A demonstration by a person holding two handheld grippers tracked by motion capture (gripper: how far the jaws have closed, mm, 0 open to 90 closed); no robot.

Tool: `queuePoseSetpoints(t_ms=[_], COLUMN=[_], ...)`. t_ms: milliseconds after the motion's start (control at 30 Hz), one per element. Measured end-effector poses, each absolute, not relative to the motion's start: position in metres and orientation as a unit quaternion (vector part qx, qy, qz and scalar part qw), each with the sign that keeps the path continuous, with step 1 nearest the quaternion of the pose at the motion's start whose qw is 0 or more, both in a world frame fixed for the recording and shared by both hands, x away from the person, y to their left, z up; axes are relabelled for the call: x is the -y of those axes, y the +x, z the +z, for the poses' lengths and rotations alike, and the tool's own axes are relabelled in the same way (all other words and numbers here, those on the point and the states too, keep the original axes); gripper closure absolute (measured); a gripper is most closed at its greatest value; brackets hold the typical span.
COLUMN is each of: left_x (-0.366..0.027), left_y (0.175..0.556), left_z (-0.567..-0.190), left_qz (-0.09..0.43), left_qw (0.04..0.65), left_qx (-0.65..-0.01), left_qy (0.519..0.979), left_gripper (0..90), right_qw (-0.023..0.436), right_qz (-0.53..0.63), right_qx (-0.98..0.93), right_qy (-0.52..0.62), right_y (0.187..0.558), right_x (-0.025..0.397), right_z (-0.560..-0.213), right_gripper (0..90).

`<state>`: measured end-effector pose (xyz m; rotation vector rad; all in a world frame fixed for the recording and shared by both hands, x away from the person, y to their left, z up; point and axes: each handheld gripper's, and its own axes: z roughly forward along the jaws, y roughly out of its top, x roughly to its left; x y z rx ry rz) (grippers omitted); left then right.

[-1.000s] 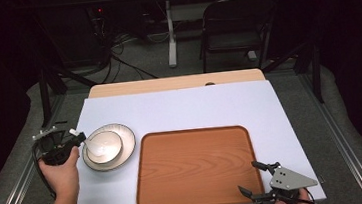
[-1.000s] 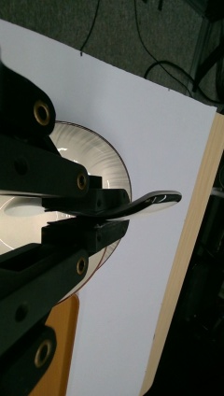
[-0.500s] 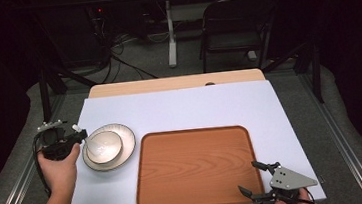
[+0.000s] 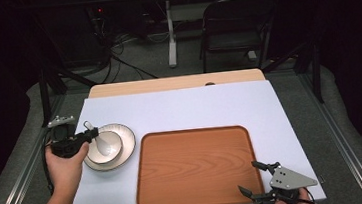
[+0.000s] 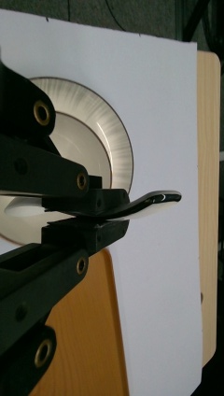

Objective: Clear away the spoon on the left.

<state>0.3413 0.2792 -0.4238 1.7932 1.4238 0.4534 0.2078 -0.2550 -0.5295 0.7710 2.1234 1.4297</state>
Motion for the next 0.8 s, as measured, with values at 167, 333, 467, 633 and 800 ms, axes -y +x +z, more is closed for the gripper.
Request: queuePoseSetpoints(t_ms=[167, 333, 467, 633, 800], left_x=[-0.264, -0.252, -0.241, -0.227, -0.216], left_y=[0.339, 0.337, 0.336, 0.333, 0.331], left_z=[-0.416, -0.414, -0.41, -0.406, -0.404], left_qz=[0.151, 0.128, 0.108, 0.088, 0.072], left_qw=[0.397, 0.402, 0.404, 0.404, 0.402], left_qx=[-0.535, -0.516, -0.496, -0.468, -0.444], left_qy=[0.731, 0.745, 0.761, 0.781, 0.797], left_gripper=[85.1, 85.1, 85.1, 85.1, 85.1], right_qw=[0.232, 0.232, 0.233, 0.233, 0.233], right_qz=[0.52, 0.521, 0.52, 0.52, 0.52], right_qx=[-0.773, -0.773, -0.773, -0.773, -0.773], right_qy=[0.28, 0.28, 0.28, 0.28, 0.279], right_y=[0.208, 0.208, 0.208, 0.208, 0.208], right_x=[0.255, 0.255, 0.255, 0.255, 0.255], right_z=[-0.529, -0.53, -0.53, -0.53, -0.53], right_gripper=[14.8, 14.8, 14.8, 14.8, 14.8])
